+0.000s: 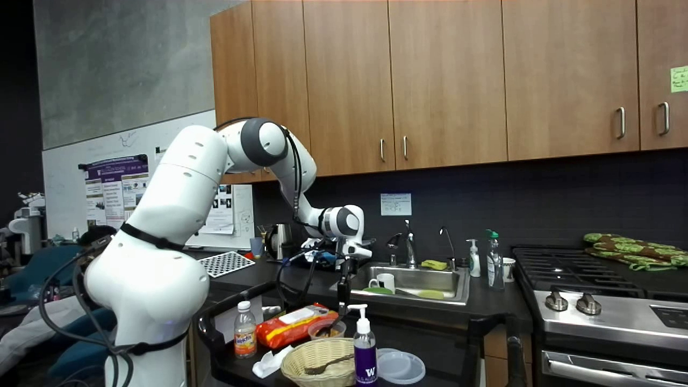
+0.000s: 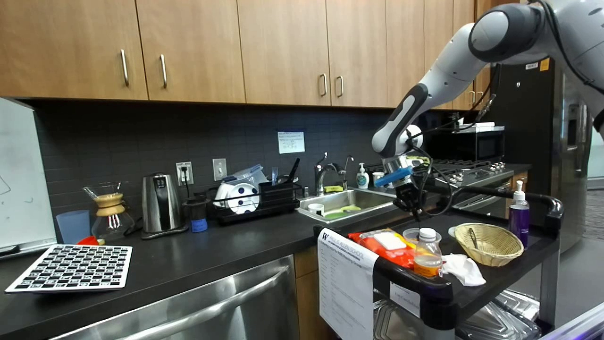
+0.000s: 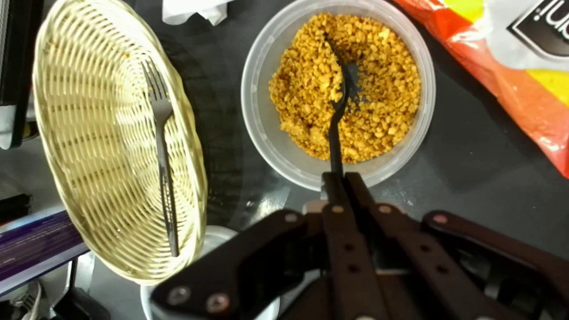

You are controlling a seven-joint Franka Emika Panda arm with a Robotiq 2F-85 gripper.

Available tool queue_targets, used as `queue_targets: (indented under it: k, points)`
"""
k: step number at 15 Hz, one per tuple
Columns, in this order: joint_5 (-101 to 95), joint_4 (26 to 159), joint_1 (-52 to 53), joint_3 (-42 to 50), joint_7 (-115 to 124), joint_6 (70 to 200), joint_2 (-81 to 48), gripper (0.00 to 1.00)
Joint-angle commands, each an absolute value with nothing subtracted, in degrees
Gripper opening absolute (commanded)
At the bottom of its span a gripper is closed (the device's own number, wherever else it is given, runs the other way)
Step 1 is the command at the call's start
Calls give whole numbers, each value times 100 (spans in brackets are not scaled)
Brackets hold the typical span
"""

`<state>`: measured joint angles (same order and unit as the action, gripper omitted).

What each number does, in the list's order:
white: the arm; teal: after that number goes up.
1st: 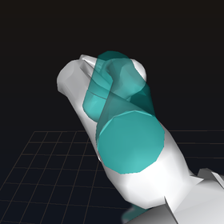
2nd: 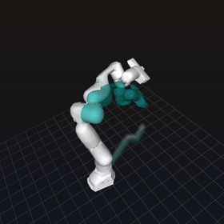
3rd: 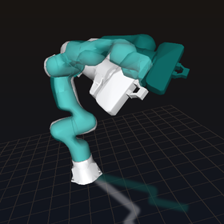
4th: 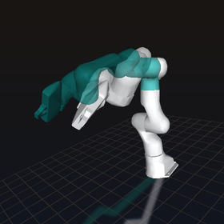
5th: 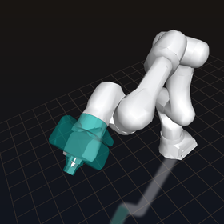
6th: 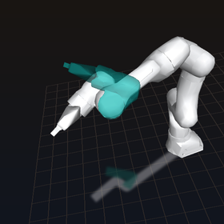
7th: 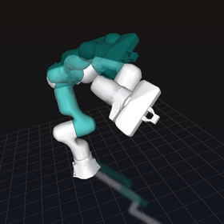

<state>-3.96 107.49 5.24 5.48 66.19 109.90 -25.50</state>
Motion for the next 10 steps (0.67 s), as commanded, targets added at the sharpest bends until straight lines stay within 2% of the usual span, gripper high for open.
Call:
queue_targets:
  k: [1,10]
  points:
    - [-490,10459,547,532,6637,10943,-2677,1]
    - [-578,10362,442,716,6629,10895,-2765,1]
